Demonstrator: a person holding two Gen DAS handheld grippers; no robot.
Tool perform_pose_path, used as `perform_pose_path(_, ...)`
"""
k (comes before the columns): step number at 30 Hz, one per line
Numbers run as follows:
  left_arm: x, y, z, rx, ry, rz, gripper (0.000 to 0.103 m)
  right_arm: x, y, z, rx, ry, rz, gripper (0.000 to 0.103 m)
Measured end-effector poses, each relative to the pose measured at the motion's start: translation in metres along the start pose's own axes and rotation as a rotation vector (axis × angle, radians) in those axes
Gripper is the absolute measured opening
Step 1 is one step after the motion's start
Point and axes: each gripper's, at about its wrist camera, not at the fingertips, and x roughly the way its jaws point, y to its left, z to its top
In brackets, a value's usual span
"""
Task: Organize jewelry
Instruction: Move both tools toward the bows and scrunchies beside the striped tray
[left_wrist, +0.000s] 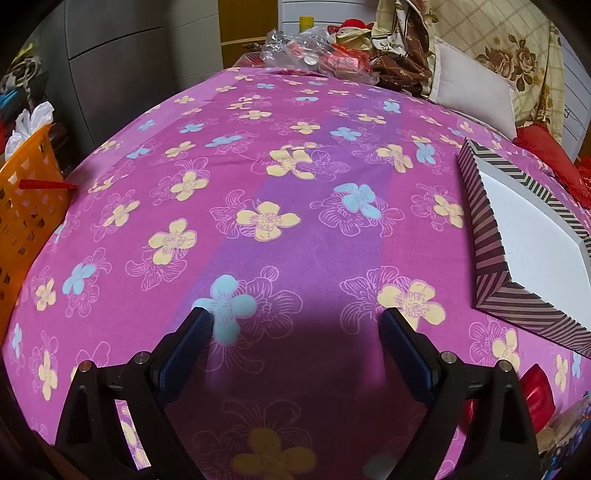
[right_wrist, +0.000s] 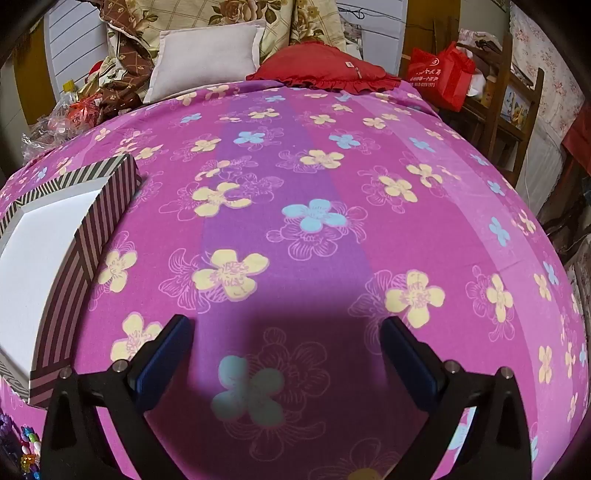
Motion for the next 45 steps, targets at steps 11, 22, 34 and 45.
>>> perform_pose_path(11, -0.018, 0.0, -0.014, 0.005, 0.049, 0.026, 0.077, 0.0, -0.001, 0.0, 0.005, -0.002, 0.004, 0.103)
perform_pose_path(22, -0.078, -0.019, -0.04, 0.036, -0.031, 0.0, 0.071, -0.045, 0.017, -0.043, 0.016, 0.045, 0.123, 0.102)
perform_pose_path(34, -0.119, -0.055, -0.058, 0.019, -0.083, -0.057, 0.071, -0.151, 0.09, -0.087, -0.069, -0.048, 0.266, 0.103)
perform_pose_path(45, -0.143, -0.087, -0.076, 0.105, -0.122, -0.053, 0.071, -0.176, 0.146, -0.113, -0.16, -0.098, 0.287, 0.102)
